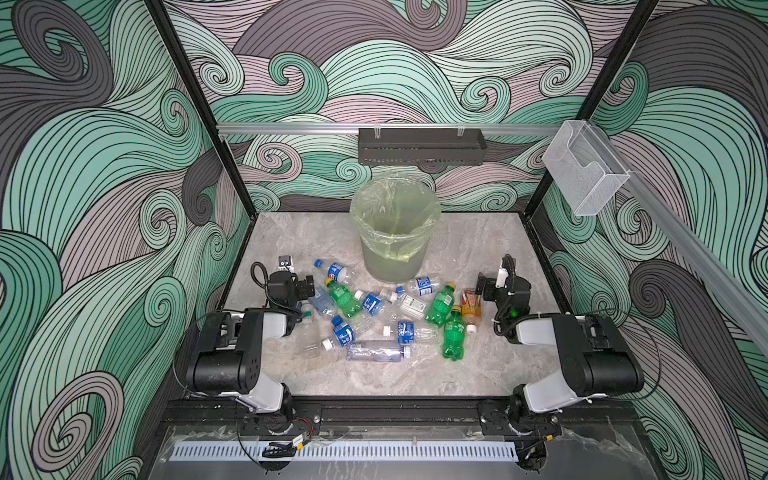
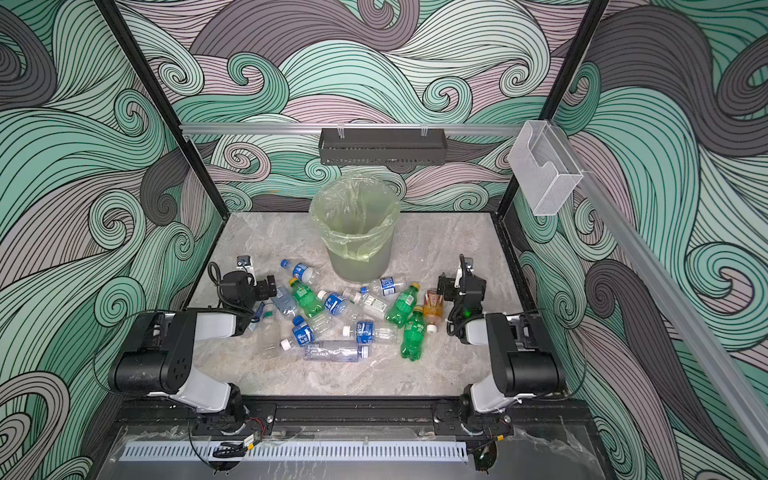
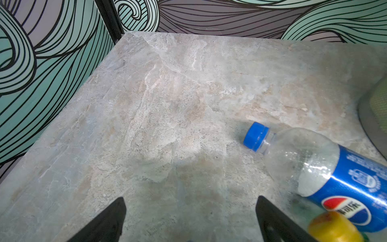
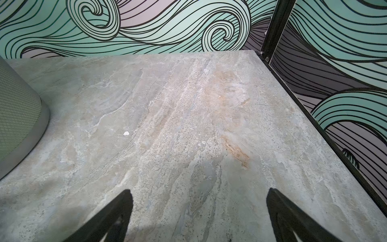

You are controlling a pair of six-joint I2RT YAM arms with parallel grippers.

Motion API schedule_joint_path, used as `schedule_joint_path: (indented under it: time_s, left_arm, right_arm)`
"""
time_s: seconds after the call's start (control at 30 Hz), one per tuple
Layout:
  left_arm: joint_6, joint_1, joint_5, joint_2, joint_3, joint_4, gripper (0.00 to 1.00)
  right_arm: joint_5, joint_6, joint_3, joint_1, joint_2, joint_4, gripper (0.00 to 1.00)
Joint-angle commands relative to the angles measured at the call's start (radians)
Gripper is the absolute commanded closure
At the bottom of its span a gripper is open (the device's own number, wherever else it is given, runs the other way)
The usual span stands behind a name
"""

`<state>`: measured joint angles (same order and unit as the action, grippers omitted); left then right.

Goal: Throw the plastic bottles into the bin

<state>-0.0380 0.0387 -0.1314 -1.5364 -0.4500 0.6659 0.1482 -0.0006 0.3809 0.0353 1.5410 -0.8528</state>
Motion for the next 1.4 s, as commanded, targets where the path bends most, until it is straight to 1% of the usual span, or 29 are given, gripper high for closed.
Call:
schedule_joint_path:
  time_s: [0.0,1.2,1.27,1.37]
  left_arm:
    - [-0.011,0.001,-0.008,0.01,-0.03,-0.012,0.01]
    - [-0.011,0.001,-0.008,0.015,-0.024,-0.007,0.02]
    - [-0.02,0.0,-0.023,0.036,-0.024,-0.019,0.02]
    - [-0.046,0.0,-0.071,0.125,-0.032,-0.113,0.02]
  right_arm:
    - [-0.016,-0.016,0.015,0.001,-0.008,-0.006,0.0]
    - [-0.019,-0.015,0.016,0.0,-0.009,0.0,0.0]
    - [-0.018,-0.016,0.014,0.0,-0.01,-0.005,0.0]
    - [0.019,-0.003,0.012,0.002,-0.044,0.007,0.0]
